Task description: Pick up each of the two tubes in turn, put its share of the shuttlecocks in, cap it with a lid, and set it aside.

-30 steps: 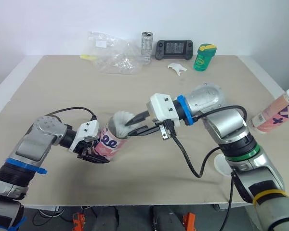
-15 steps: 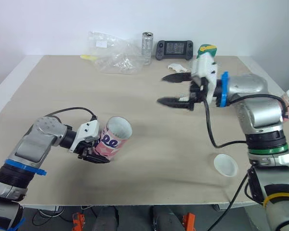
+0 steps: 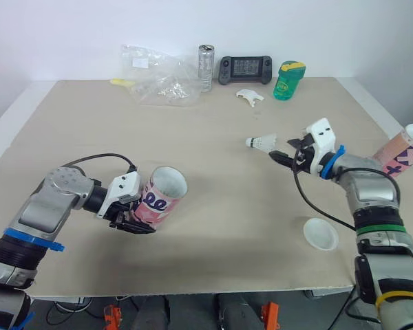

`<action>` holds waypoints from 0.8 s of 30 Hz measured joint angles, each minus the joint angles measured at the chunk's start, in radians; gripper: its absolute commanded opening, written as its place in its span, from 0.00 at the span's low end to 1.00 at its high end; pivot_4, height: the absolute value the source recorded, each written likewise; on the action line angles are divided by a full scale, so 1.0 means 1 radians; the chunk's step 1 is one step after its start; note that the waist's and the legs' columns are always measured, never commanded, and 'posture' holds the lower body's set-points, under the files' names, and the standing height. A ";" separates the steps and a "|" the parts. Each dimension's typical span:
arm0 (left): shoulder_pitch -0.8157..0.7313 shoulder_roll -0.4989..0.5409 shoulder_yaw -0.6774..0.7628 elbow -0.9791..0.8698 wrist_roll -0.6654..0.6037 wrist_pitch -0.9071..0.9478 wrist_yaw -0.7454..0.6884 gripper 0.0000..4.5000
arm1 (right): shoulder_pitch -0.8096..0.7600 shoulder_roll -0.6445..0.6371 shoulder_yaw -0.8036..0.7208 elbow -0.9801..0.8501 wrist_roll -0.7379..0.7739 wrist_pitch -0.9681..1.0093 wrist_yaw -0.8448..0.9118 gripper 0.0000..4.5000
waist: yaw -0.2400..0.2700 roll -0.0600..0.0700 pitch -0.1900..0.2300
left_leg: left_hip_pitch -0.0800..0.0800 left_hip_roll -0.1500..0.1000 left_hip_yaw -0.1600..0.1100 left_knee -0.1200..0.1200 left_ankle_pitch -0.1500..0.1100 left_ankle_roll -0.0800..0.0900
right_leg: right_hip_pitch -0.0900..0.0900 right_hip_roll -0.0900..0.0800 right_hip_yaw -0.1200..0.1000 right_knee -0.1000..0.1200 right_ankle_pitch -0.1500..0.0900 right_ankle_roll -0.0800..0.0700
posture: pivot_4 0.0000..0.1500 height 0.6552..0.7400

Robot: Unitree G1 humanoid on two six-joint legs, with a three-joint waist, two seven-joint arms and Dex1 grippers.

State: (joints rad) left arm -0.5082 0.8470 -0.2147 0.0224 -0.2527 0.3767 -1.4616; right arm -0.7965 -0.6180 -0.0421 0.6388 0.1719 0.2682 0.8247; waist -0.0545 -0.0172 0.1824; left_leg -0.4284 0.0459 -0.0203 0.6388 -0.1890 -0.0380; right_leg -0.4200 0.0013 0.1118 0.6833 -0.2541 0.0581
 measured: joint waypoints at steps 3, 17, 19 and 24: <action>0.000 0.000 0.000 0.000 0.000 0.000 0.001 0.68 | -0.054 0.023 0.003 0.082 -0.011 -0.029 0.005 0.84 | 0.000 0.000 0.000 | 0.000 0.000 0.000 0.000 0.000 0.000 | 0.000 0.000 0.000 0.000 0.000 0.000 | 1.00 0.81; 0.020 0.002 0.015 -0.021 -0.013 0.021 0.014 0.68 | -0.231 0.109 0.036 0.432 -0.089 -0.184 0.046 0.01 | -0.005 0.000 0.000 | 0.000 0.000 -0.001 -0.001 0.000 0.000 | 0.000 0.000 0.000 0.000 0.000 -0.002 | 1.00 0.81; 0.023 0.003 0.015 -0.026 -0.013 0.023 0.017 0.68 | -0.234 0.109 0.036 0.440 -0.092 -0.191 0.047 0.01 | -0.005 0.000 0.000 | 0.000 0.000 -0.001 -0.001 0.000 0.000 | 0.000 0.000 0.000 0.000 0.000 -0.002 | 1.00 0.81; 0.024 0.004 0.016 -0.031 -0.013 0.025 0.018 0.68 | -0.219 0.100 0.032 0.386 -0.092 -0.214 0.095 0.01 | -0.005 0.000 0.000 | -0.001 0.000 -0.001 -0.001 0.000 0.000 | 0.000 0.000 0.000 0.000 0.000 -0.002 | 1.00 0.81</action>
State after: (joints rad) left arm -0.4840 0.8507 -0.1990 -0.0086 -0.2660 0.4014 -1.4437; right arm -1.0154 -0.5185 -0.0099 1.0248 0.0803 0.0540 0.9197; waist -0.0593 -0.0170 0.1825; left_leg -0.4289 0.0457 -0.0211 0.6379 -0.1890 -0.0381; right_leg -0.4200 0.0012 0.1113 0.6829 -0.2541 0.0564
